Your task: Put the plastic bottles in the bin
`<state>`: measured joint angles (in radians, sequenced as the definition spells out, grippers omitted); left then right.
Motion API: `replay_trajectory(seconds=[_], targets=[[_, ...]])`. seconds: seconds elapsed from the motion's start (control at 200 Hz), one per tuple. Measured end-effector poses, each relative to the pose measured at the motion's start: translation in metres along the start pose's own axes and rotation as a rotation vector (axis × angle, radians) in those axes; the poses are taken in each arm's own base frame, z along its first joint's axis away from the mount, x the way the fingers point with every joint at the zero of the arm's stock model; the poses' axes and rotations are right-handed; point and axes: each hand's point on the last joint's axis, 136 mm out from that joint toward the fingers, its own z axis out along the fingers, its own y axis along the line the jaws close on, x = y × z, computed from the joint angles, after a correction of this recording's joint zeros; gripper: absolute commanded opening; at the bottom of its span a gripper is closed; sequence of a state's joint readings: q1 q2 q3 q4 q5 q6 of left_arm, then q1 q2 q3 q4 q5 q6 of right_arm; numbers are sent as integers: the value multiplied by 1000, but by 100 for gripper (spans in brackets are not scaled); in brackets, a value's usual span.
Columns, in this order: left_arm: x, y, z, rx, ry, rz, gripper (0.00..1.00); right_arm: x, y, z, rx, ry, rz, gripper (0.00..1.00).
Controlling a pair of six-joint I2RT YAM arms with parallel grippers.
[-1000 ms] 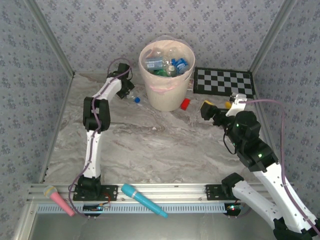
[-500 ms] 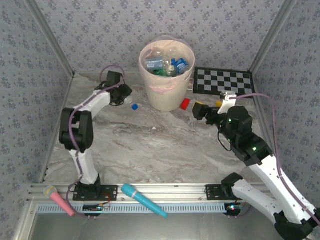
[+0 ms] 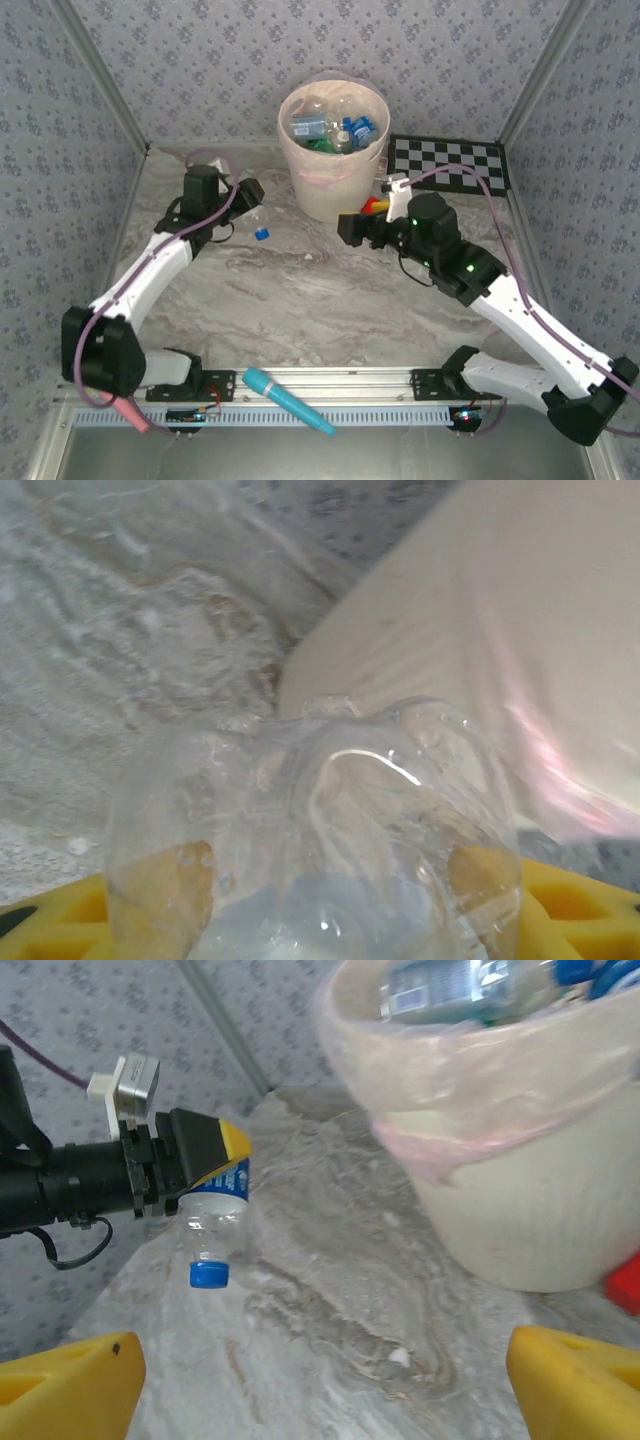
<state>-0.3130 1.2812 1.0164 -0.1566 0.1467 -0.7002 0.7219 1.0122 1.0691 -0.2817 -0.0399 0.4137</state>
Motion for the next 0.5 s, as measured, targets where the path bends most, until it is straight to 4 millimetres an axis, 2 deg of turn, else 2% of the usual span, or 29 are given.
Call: replay_trajectory(seconds=[0.14,0.27,0.385,0.5], targets=[[-2,-47,-35,146,-40,102,60,5,24,21,-111,63,19,80],[-1,-79,-55,237,-47,160,60,9,46,40,-200,118,37,74],[-1,-92,-62,271,-45,173,60,12,66,52,-266,144,39,68],[0,-92,-63,270,-40,163,60,20,81,62,-314,168,43,66]])
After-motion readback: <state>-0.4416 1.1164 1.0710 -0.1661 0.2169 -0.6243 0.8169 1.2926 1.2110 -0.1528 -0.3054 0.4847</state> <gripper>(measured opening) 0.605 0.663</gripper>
